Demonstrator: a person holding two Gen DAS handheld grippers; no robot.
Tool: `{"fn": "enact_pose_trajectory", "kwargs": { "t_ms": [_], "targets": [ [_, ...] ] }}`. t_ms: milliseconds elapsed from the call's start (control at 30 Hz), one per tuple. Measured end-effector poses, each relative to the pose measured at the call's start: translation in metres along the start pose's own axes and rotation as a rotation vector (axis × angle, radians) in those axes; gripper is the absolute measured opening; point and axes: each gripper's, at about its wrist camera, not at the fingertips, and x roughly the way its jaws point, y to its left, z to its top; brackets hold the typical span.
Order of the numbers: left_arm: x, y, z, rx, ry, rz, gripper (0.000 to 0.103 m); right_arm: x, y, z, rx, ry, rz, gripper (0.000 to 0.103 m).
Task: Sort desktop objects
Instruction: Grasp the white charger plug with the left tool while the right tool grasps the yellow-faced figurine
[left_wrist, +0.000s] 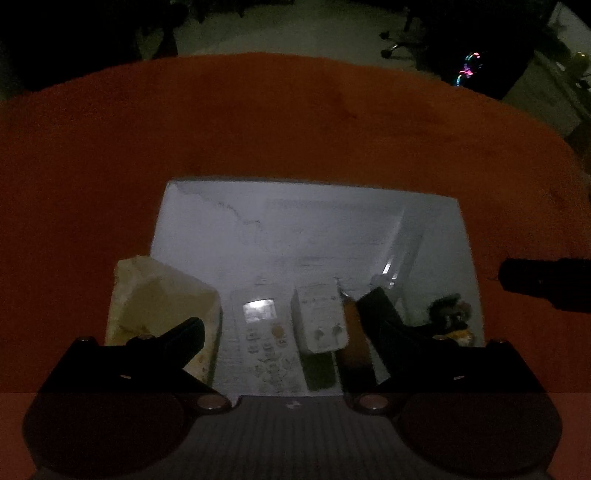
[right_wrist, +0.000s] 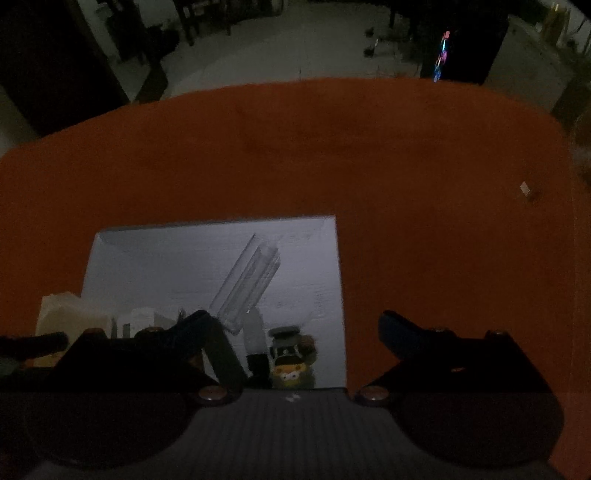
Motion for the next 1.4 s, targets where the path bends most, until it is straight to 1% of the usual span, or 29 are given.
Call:
{"fn": "enact_pose_trajectory", "kwargs": {
  "t_ms": [67, 233, 333, 433, 600, 633, 700, 767, 833, 933, 1000, 1067, 1167, 1267, 1400],
  "targets": [
    [0.003, 0.002, 0.001, -0.003, -0.003, -0.005, 0.103, 0.01, -0.003, 0.004, 0.022, 0.023, 0.012, 0.091],
    [0.013, 0.008, 0.0, -0.055, 0.002, -0.038, 0.103, 0.026, -0.003, 0.005, 0.025, 0.044, 0.019, 0.083],
    [0.022, 0.006, 0.0, -0.04, 0.001, -0.034, 0.103, 0.034, -0.001, 0.002, 0.014, 0.049, 0.039, 0.078],
    [0.03, 0.0, 0.001, -0.002, 0.008, -0.028, 0.103, 0.043, -0.001, 0.0, 0.001, 0.069, 0.058, 0.072],
    [0.045, -0.004, 0.005, -0.001, 0.04, -0.037, 0.103, 0.056, -0.01, -0.001, 0.028, 0.081, 0.084, 0.071],
    [0.047, -0.004, 0.005, 0.002, 0.039, -0.033, 0.103, 0.059, -0.013, -0.001, 0.034, 0.088, 0.089, 0.069],
    [0.051, -0.005, 0.005, 0.008, 0.043, -0.032, 0.103, 0.063, -0.017, 0.0, 0.039, 0.091, 0.098, 0.068],
    [0.056, -0.006, 0.005, 0.007, 0.05, -0.029, 0.103, 0.065, -0.018, -0.001, 0.032, 0.086, 0.099, 0.068],
    [0.06, -0.005, 0.004, -0.022, 0.064, -0.025, 0.103, 0.068, -0.018, -0.003, 0.013, 0.086, 0.08, 0.068],
    [0.061, -0.006, 0.004, -0.009, 0.056, -0.027, 0.103, 0.072, -0.015, -0.005, -0.046, 0.09, 0.046, 0.068],
    [0.061, -0.008, 0.004, 0.023, 0.044, -0.014, 0.103, 0.074, -0.019, -0.006, -0.043, 0.093, 0.039, 0.068],
    [0.062, -0.007, 0.005, 0.03, 0.042, -0.017, 0.103, 0.077, -0.023, -0.006, -0.017, 0.108, 0.05, 0.068],
    [0.064, -0.003, 0.005, -0.013, 0.04, -0.039, 0.103, 0.083, -0.022, -0.008, -0.02, 0.134, 0.06, 0.068],
    [0.066, -0.005, 0.004, 0.002, 0.042, -0.04, 0.103, 0.086, -0.017, -0.01, -0.044, 0.146, 0.044, 0.068],
    [0.063, -0.002, 0.0, 0.044, 0.038, -0.04, 0.1, 0.088, -0.016, -0.014, -0.048, 0.166, 0.062, 0.067]
  ]
}}
